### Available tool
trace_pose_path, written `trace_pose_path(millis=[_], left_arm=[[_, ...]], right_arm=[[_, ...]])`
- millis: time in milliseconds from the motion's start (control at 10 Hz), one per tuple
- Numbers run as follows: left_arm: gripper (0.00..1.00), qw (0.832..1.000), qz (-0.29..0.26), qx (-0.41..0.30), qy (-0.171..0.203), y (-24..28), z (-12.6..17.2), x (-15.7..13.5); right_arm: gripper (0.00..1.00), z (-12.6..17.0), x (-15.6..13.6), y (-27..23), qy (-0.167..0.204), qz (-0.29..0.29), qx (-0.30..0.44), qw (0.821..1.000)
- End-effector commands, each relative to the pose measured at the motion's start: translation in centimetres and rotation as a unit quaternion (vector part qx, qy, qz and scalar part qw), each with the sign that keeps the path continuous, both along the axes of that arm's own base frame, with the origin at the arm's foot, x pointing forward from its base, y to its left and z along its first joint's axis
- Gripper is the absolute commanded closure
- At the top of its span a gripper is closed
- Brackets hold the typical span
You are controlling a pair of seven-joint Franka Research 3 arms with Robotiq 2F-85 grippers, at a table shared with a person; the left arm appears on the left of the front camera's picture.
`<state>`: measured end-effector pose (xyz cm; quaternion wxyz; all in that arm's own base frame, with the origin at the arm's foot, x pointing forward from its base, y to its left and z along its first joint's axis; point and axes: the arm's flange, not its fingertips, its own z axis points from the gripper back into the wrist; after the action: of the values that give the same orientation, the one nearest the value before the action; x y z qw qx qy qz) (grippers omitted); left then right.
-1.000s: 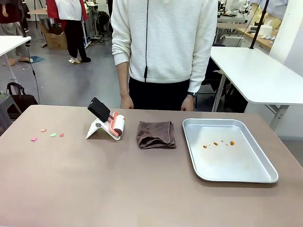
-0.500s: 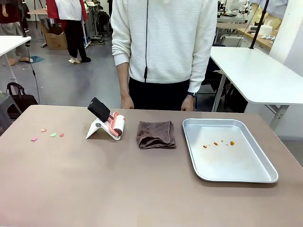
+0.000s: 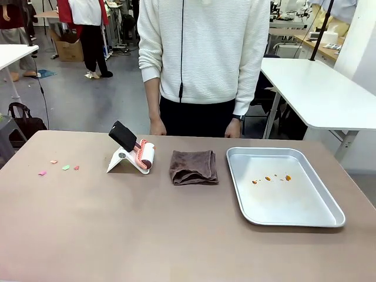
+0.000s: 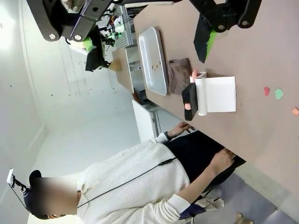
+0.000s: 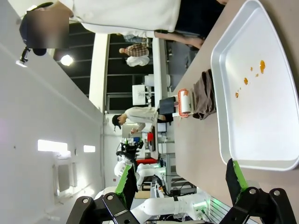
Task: Clean the surface of the table.
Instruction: Hold the Lint Roller with your left hand and the towel with your right hand.
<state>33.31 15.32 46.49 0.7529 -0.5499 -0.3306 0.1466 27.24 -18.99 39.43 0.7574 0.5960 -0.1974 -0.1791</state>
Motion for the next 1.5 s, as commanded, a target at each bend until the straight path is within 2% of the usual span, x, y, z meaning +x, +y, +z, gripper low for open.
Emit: trace_pose_path(millis=[0,100,200,400,500,600,700,900,1000,1200,1400], left_arm=[[0.0,1.0,-0.008,0.001,0.014,0.6,-0.4,0.3],[0.0,1.0,-0.025,0.005,0.015,0.2,0.1,0.9],[0.0,0.998,-0.059,0.03,0.024,-0.6,0.7,2.1],[0.0,0.988,-0.121,0.087,0.035,-2.4,1.9,4.2],[0.0,0.981,-0.146,0.12,0.044,-3.5,2.5,5.1],[0.0,0.971,-0.168,0.159,0.06,-4.3,3.7,7.2],[0.0,0.959,-0.196,0.191,0.071,-5.3,5.0,9.6],[0.0,0.934,-0.243,0.243,0.095,-10.1,10.6,13.7],[0.0,0.921,-0.271,0.26,0.102,-12.7,10.8,15.5],[0.0,0.895,-0.318,0.274,0.151,-15.4,9.6,18.5],[0.0,0.884,-0.335,0.274,0.176,-16.2,7.8,20.2]], right_arm=[[0.0,0.4,0.3,0.8,0.008,-0.008,-0.028,1.0],[0.0,1.9,0.8,2.5,0.003,-0.026,-0.052,0.998],[0.0,4.2,1.2,5.3,-0.017,-0.009,-0.098,0.995],[0.0,7.8,3.1,10.8,-0.053,0.04,-0.165,0.984],[0.0,8.9,4.4,14.1,-0.055,0.07,-0.2,0.976],[0.0,9.7,5.9,18.2,-0.067,0.11,-0.233,0.964],[0.0,10.0,7.3,22.0,-0.073,0.143,-0.256,0.953],[0.0,9.3,9.7,29.8,-0.064,0.191,-0.302,0.932],[0.0,8.4,10.7,33.6,-0.056,0.207,-0.324,0.922],[0.0,6.4,11.7,38.0,-0.042,0.266,-0.333,0.904],[0.0,4.7,12.2,40.0,-0.026,0.284,-0.335,0.898]])
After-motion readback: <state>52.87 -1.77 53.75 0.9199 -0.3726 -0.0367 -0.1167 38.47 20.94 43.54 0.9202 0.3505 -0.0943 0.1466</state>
